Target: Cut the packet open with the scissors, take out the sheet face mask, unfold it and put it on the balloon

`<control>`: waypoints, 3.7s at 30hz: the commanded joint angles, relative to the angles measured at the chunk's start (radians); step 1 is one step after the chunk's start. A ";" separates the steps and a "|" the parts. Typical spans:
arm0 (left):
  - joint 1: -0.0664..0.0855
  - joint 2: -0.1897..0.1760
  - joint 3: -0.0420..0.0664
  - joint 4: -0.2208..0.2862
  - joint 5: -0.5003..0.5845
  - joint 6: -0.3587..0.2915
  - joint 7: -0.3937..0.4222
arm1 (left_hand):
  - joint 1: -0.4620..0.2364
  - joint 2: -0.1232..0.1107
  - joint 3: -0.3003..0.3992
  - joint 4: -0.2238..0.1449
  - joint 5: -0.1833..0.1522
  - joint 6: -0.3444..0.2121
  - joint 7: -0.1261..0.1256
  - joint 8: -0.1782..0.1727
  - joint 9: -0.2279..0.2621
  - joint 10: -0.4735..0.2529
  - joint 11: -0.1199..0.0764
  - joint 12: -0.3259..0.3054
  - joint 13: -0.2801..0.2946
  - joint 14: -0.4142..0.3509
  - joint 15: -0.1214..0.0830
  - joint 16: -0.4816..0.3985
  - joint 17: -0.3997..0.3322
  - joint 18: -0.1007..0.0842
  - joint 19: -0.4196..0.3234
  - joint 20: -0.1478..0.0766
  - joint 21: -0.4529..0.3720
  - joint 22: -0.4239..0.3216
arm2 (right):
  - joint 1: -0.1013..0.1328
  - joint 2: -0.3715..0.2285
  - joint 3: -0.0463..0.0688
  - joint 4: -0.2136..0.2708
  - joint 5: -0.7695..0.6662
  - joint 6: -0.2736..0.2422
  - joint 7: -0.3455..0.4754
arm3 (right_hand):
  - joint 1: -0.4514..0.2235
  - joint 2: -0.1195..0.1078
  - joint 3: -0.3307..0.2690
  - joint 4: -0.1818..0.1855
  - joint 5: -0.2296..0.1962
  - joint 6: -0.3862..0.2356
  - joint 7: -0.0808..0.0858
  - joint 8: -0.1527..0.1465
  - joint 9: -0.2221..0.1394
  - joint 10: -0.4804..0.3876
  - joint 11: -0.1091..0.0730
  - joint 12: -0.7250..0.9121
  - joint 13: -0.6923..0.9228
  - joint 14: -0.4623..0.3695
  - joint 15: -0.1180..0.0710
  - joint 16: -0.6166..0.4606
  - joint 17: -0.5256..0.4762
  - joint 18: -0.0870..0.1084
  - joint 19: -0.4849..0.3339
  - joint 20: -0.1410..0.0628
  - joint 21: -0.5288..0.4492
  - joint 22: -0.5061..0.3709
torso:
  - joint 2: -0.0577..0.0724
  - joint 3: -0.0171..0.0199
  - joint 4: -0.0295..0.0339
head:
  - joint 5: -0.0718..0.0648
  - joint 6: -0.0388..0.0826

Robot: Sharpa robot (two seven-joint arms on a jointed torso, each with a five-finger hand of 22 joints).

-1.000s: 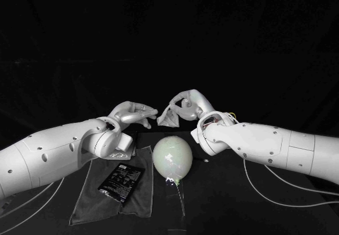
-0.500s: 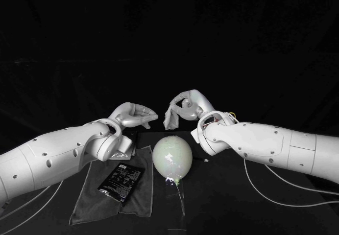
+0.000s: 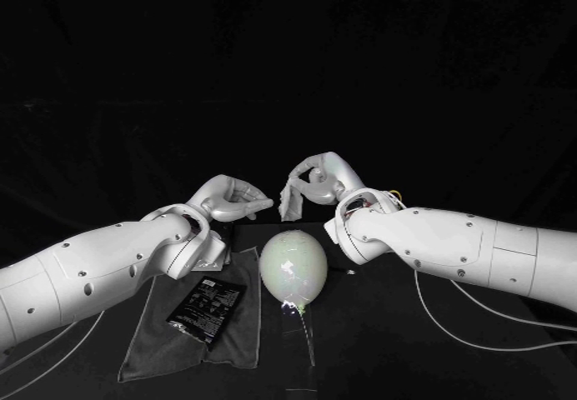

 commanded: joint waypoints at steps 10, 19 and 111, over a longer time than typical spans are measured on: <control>-0.003 0.010 0.001 0.001 0.041 0.076 0.017 | -0.011 0.012 -0.059 0.089 -0.005 0.039 0.000 -0.020 -0.027 0.057 -0.017 0.006 -0.016 0.010 -0.020 0.013 -0.021 0.012 0.030 -0.006 -0.022 -0.015 | 0.001 -0.001 0.001 0.009 -0.007 -0.009 -0.001 | 0.006 0.006 0.004 0.000 0.003 0.005 -0.002 0.023 0.025 0.004 0.001 0.004 0.035 0.083 -0.006 0.003 0.212 -0.015 0.008 0.000 0.002 0.185 | 0.000 0.0001 -0.0004 | 0.001 -0.002; -0.003 0.015 0.002 0.001 0.060 0.113 0.012 | 0.013 0.019 -0.079 0.111 -0.005 0.055 -0.005 -0.027 -0.036 0.078 -0.023 0.007 -0.021 0.012 -0.024 0.016 -0.030 0.011 0.037 -0.008 -0.030 -0.020 | 0.001 0.000 0.001 0.014 -0.010 -0.009 0.000 | 0.006 0.005 0.006 -0.002 0.003 0.004 -0.002 0.025 0.026 0.005 0.001 0.004 0.035 0.083 -0.007 0.003 0.211 -0.016 0.009 0.000 0.004 0.185 | 0.000 0.0000 -0.0008 | 0.000 -0.002; -0.005 0.001 0.003 -0.022 0.138 0.028 -0.068 | -0.040 0.012 0.491 -0.275 0.255 0.169 -0.046 0.014 0.171 0.186 -0.078 0.106 0.067 0.104 -0.086 0.127 -0.094 0.012 -0.076 -0.074 0.383 0.315 | 0.001 -0.074 0.001 0.107 -0.006 -0.027 0.026 | 0.003 0.003 0.010 -0.005 0.003 0.004 -0.003 0.028 0.027 0.007 0.000 0.005 0.037 0.085 -0.008 0.005 0.216 -0.016 0.012 -0.002 0.008 0.186 | 0.000 0.0003 -0.0001 | 0.013 -0.009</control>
